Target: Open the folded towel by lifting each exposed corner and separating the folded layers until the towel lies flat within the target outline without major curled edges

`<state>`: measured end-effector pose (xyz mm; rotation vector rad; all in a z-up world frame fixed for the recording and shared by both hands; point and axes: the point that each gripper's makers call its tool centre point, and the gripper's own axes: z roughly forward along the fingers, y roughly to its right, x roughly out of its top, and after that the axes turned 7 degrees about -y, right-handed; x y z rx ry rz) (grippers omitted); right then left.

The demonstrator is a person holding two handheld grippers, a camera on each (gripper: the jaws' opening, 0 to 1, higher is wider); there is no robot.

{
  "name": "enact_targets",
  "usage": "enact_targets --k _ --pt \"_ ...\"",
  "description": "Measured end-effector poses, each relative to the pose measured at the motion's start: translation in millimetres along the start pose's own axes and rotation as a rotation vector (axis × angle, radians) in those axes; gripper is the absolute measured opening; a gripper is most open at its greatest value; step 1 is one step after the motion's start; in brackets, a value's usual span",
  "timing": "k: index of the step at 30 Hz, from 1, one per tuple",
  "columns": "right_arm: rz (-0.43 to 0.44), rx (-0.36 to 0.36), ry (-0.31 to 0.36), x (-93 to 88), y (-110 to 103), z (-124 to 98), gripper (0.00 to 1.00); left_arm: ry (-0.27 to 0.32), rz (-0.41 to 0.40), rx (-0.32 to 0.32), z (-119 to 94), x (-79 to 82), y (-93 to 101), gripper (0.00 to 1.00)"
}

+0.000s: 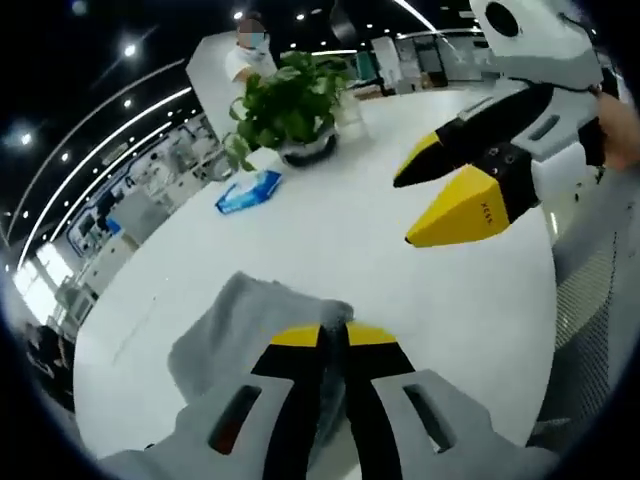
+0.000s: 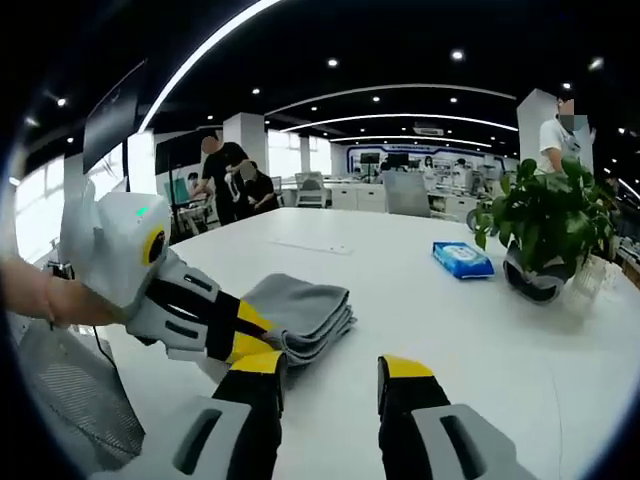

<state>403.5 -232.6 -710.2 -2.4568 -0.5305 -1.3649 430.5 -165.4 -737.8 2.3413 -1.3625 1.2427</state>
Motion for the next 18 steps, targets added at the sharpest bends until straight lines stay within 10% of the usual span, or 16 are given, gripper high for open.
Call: enact_targets --k 6,18 --pt "-0.043 0.026 -0.045 -9.9 -8.2 5.8 0.27 0.065 -0.213 -0.041 -20.7 16.1 -10.2 0.05" --pt "-0.166 0.192 -0.228 -36.2 -52.4 60.0 0.04 0.072 -0.202 -0.051 -36.4 19.0 0.7 0.05"
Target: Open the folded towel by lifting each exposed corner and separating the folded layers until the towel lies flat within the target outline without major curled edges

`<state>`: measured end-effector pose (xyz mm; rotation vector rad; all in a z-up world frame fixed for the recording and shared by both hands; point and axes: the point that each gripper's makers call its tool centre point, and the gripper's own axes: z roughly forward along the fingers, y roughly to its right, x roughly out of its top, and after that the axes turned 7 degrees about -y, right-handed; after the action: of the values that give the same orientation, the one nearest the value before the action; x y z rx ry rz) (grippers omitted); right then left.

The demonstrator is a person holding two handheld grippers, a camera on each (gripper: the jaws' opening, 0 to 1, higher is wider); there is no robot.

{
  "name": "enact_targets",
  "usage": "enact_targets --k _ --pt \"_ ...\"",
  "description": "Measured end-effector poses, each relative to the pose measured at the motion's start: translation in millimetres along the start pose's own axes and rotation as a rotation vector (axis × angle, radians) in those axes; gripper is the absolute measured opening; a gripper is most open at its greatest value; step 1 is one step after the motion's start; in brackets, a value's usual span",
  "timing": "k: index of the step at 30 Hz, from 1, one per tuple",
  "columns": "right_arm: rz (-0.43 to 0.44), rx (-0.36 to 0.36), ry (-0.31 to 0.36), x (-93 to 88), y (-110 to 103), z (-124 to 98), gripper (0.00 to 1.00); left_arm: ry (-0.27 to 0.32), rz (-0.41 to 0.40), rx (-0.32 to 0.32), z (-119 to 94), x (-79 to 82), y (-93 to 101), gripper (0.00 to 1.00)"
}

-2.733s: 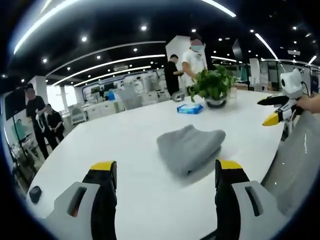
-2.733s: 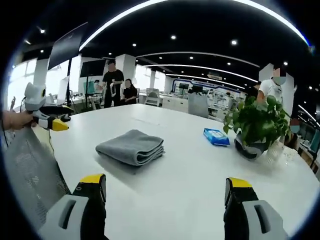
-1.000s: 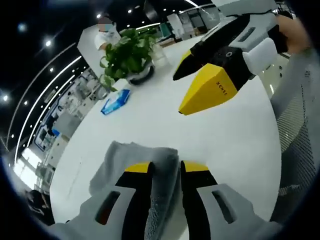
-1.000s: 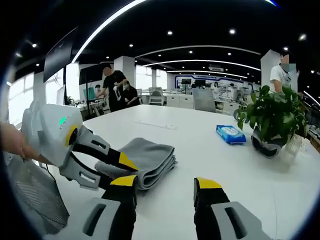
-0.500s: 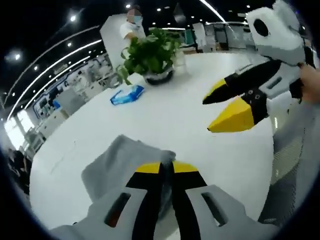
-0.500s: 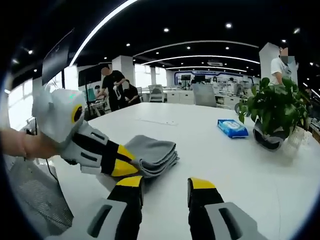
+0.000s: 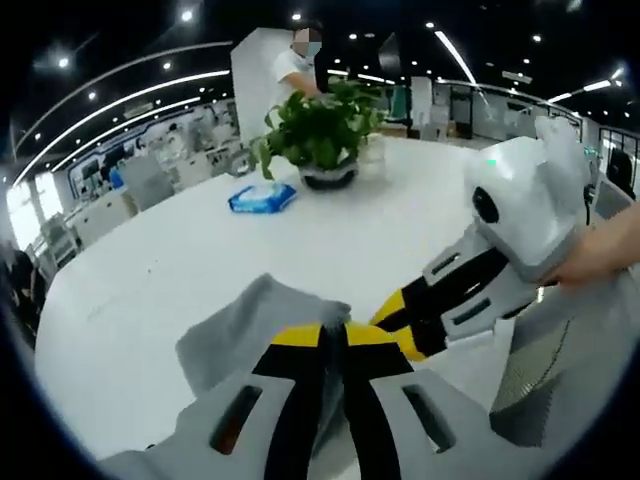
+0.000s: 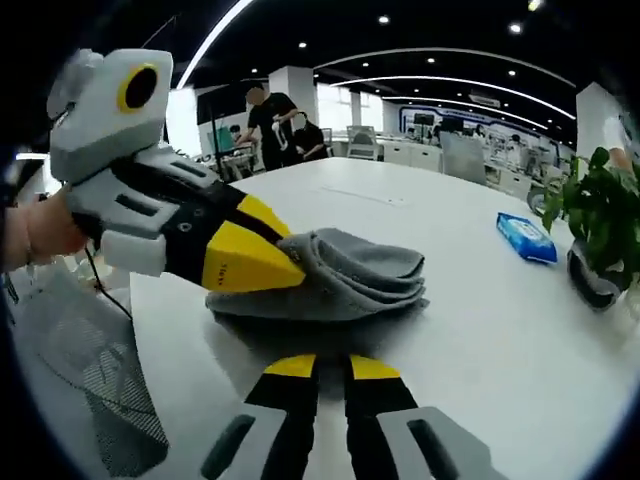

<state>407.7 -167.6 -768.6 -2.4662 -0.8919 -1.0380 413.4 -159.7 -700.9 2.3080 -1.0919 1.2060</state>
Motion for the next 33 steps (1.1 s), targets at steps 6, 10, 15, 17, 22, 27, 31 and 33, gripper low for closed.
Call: enact_targets --k 6,10,15,17,22,27,31,33 --pt "-0.048 0.005 -0.118 -22.1 2.3 33.4 0.0 0.012 -0.023 0.019 -5.1 -0.6 -6.6 0.05" --pt "-0.09 -0.002 -0.106 -25.4 0.3 31.6 0.0 0.03 -0.052 0.033 -8.6 2.9 -15.0 0.05" --pt "-0.1 -0.007 -0.134 -31.7 0.8 24.6 0.0 0.046 -0.068 0.042 -12.2 6.5 -18.8 0.05" --pt "-0.08 0.001 -0.149 -36.4 0.6 19.8 0.0 0.048 -0.069 0.037 -13.6 7.2 -16.1 0.05" --pt "-0.043 0.016 -0.182 -49.5 -1.0 6.8 0.0 0.063 -0.08 0.021 -18.4 8.2 -5.5 0.05" --pt "-0.039 0.018 -0.207 -60.2 -2.0 -4.0 0.0 0.078 -0.09 0.008 -23.7 10.1 3.7 0.05" --pt "0.008 0.01 -0.257 -71.1 -0.8 -14.9 0.0 0.096 -0.113 0.001 -29.3 12.2 7.9 0.05" --pt "0.028 0.005 -0.28 -77.6 -0.7 -21.6 0.0 0.105 -0.124 -0.004 -32.1 13.0 10.5 0.05"
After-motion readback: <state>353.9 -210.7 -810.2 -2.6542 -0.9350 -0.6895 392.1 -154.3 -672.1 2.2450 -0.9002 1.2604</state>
